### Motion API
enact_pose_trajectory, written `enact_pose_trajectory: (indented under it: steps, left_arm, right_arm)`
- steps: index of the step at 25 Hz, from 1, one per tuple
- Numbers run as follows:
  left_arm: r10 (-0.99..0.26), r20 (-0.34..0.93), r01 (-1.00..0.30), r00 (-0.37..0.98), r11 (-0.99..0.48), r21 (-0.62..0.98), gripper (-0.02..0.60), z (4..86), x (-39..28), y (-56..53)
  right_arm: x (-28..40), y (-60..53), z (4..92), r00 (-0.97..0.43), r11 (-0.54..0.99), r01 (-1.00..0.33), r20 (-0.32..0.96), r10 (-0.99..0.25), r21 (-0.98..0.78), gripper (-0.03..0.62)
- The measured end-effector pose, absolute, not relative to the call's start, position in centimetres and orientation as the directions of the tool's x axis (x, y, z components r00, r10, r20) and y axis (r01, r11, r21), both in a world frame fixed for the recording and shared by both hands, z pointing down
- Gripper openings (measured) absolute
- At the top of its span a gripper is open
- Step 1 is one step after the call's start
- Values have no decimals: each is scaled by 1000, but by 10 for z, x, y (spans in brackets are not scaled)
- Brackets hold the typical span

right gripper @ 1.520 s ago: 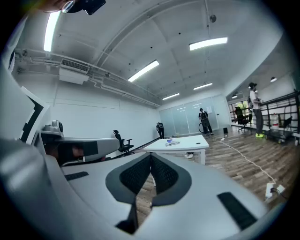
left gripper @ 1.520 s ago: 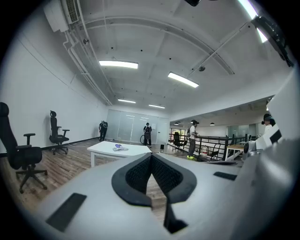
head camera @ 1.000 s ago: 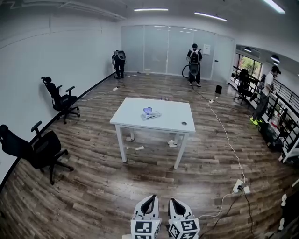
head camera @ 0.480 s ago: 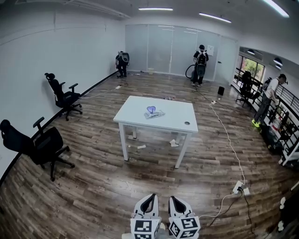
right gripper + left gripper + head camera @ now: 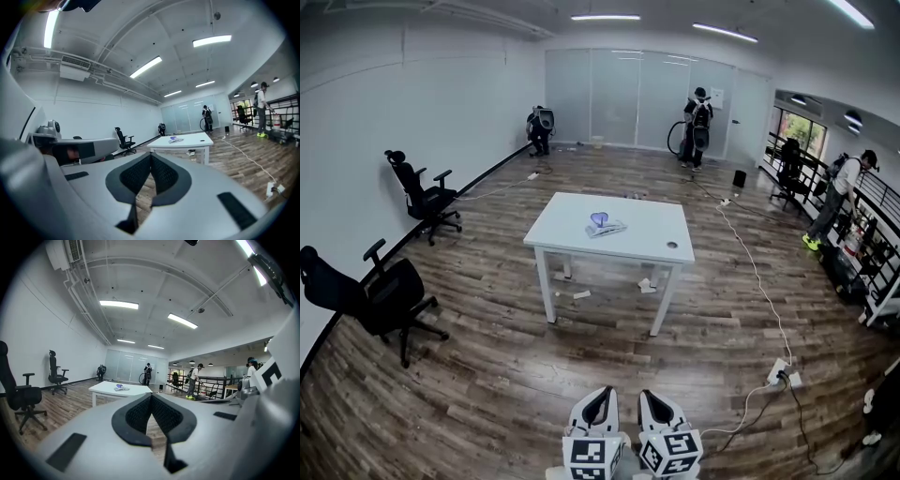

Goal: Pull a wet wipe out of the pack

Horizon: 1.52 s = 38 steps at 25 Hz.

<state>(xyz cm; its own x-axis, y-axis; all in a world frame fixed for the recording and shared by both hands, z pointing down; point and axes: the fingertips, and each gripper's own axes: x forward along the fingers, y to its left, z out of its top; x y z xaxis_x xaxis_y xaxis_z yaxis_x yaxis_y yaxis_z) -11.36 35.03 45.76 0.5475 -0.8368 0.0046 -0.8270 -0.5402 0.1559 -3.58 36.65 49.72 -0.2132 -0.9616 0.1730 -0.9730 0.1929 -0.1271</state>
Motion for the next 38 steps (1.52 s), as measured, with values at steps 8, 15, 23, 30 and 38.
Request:
enact_pose_trajectory:
  steps: [8,15,23,30,38]
  left_arm:
    - [-837,4,-827,548,-541,155,-2,457,-113,338]
    - [-848,12,-840,530,-523,142,-1,456,-118,327]
    - [-854,17,-848,520,-513,130,-2,464,-117,314]
    - [-861,31,-857,508,-500,125,0,468,-112,289]
    - [-869,31,-865,494,-487,122,-2,467,-95,242]
  right_arm:
    - [-32,354,495,-204,184,-974,165,-965,-132,9]
    - [-33,339,497,-211,189,-972,157,-965,-139,9]
    - [-30,323,504,-222,197,-968,161,-962,-154,9]
    - [-26,296,504,-238,213,-964,156,-959,-158,9]
    - [-8,248,504,-253,229,-961,155,-955,-157,9]
